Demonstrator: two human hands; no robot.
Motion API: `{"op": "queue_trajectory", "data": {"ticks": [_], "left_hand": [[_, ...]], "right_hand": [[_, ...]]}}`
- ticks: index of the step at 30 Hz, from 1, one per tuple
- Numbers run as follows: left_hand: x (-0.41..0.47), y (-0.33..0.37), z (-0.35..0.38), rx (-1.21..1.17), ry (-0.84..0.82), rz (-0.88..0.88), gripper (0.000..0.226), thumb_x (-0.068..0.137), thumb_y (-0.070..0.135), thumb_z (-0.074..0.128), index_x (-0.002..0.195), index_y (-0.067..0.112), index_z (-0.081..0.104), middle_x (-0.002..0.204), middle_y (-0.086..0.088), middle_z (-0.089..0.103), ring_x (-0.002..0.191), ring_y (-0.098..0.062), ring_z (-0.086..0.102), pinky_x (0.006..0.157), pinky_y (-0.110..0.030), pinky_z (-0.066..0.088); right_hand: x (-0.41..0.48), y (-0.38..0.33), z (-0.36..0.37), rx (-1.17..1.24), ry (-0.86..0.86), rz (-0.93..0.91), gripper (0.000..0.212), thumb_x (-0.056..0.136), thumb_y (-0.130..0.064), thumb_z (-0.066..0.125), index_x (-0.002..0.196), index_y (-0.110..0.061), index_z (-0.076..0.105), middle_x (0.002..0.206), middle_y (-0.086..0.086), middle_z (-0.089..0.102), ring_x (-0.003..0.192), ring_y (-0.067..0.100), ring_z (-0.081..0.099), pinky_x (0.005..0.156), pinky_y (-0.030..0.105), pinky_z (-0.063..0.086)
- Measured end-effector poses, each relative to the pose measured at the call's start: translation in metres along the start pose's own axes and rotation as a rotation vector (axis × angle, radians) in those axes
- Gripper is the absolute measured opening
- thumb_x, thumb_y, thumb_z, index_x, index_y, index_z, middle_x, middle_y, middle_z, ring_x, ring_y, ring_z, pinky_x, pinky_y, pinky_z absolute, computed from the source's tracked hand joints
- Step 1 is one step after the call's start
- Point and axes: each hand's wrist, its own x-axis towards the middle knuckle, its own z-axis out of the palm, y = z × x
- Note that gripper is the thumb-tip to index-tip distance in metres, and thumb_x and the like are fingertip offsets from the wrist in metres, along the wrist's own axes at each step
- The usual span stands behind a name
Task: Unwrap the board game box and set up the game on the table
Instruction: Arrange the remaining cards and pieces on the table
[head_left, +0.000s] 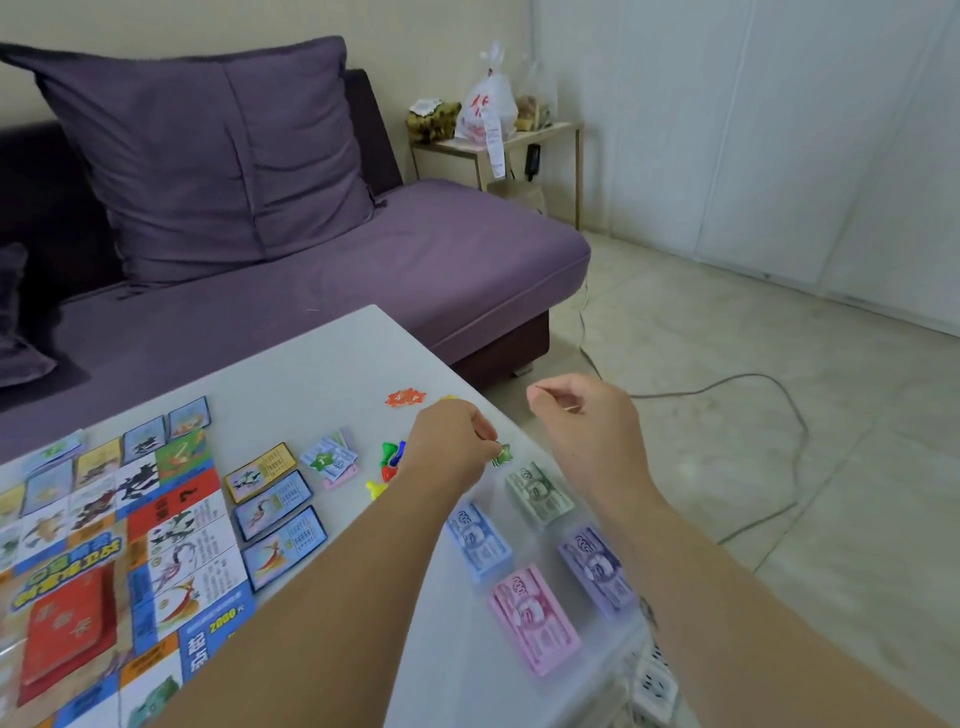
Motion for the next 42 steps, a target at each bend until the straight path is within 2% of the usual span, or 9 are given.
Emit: {"op": "queue_trajectory", "data": {"ticks": [8, 13, 21, 25, 28, 30, 32, 38, 42], "left_hand": [[0.024, -0.011, -0.027, 0.036, 0.108, 0.031, 0.014, 0.087, 0.017, 0.059, 0.094, 0.023, 0.069, 0.099, 0.006, 0.067, 0.092, -0.012, 0.059, 0.081, -0.024, 0.044], [0.034, -0.014, -0.029, 0.428, -0.113, 0.219, 0.036, 0.092, 0.027, 0.057, 0.127, 0.031, 0.056, 0.129, 0.009, 0.055, 0.119, -0.014, 0.047, 0.096, -0.03, 0.041], [0.042, -0.002, -0.031, 0.794, -0.18, 0.364, 0.029, 0.088, 0.025, 0.058, 0.114, 0.036, 0.064, 0.111, -0.001, 0.059, 0.103, -0.021, 0.055, 0.08, -0.03, 0.046], [0.044, -0.004, -0.029, 0.768, -0.186, 0.391, 0.028, 0.088, 0.021, 0.057, 0.112, 0.032, 0.066, 0.11, 0.005, 0.063, 0.103, -0.019, 0.056, 0.077, -0.027, 0.044], [0.044, -0.005, -0.031, 0.708, -0.215, 0.372, 0.027, 0.089, 0.022, 0.057, 0.112, 0.03, 0.067, 0.109, 0.006, 0.064, 0.103, -0.019, 0.057, 0.078, -0.025, 0.042], [0.045, -0.003, -0.033, 0.693, -0.249, 0.359, 0.024, 0.087, 0.022, 0.059, 0.11, 0.027, 0.067, 0.107, 0.005, 0.064, 0.102, -0.02, 0.057, 0.079, -0.027, 0.044], [0.049, -0.001, -0.035, 0.685, -0.284, 0.347, 0.026, 0.086, 0.023, 0.063, 0.112, 0.023, 0.063, 0.109, 0.004, 0.064, 0.102, -0.021, 0.056, 0.081, -0.029, 0.045], [0.061, 0.01, -0.036, 0.715, -0.454, 0.304, 0.028, 0.085, 0.022, 0.066, 0.112, 0.014, 0.065, 0.098, 0.0, 0.062, 0.088, -0.02, 0.052, 0.069, -0.022, 0.037], [0.063, 0.012, -0.035, 0.729, -0.492, 0.288, 0.032, 0.084, 0.023, 0.068, 0.114, 0.013, 0.066, 0.105, -0.002, 0.066, 0.082, -0.016, 0.05, 0.062, -0.021, 0.037]], "right_hand": [[0.001, 0.003, -0.002, 0.038, 0.018, 0.023, 0.01, 0.086, -0.02, 0.061, 0.084, -0.022, 0.071, 0.075, -0.015, 0.065, 0.072, -0.006, 0.056, 0.062, 0.001, 0.039], [0.003, 0.003, -0.002, 0.065, 0.017, 0.044, 0.011, 0.087, -0.02, 0.06, 0.084, -0.023, 0.071, 0.075, -0.016, 0.065, 0.073, -0.007, 0.056, 0.061, 0.002, 0.039], [0.01, 0.006, -0.006, 0.029, 0.025, 0.038, 0.011, 0.087, -0.021, 0.06, 0.083, -0.023, 0.07, 0.073, -0.019, 0.062, 0.072, -0.008, 0.055, 0.06, 0.0, 0.038], [0.033, 0.006, 0.0, -0.146, -0.142, 0.074, 0.012, 0.085, -0.021, 0.061, 0.086, -0.017, 0.072, 0.076, -0.008, 0.066, 0.079, 0.007, 0.062, 0.071, 0.019, 0.047], [0.042, 0.006, 0.009, -0.25, -0.335, 0.155, 0.021, 0.08, -0.017, 0.059, 0.06, -0.011, 0.061, 0.062, 0.012, 0.056, 0.059, 0.028, 0.051, 0.061, 0.035, 0.045], [0.043, 0.007, 0.015, -0.294, -0.418, 0.203, 0.019, 0.082, -0.019, 0.061, 0.084, -0.003, 0.072, 0.087, 0.017, 0.069, 0.081, 0.032, 0.064, 0.075, 0.041, 0.052], [0.047, 0.008, 0.021, -0.346, -0.443, 0.231, 0.04, 0.084, -0.021, 0.062, 0.117, 0.002, 0.06, 0.121, 0.019, 0.058, 0.112, 0.033, 0.054, 0.095, 0.044, 0.046], [0.052, 0.01, 0.029, -0.362, -0.464, 0.248, 0.042, 0.086, -0.019, 0.062, 0.122, 0.002, 0.057, 0.126, 0.018, 0.058, 0.115, 0.031, 0.055, 0.093, 0.038, 0.048], [0.054, 0.013, 0.029, -0.347, -0.497, 0.248, 0.034, 0.087, -0.021, 0.063, 0.121, -0.014, 0.062, 0.121, 0.002, 0.063, 0.107, 0.017, 0.06, 0.079, 0.02, 0.038]]}}
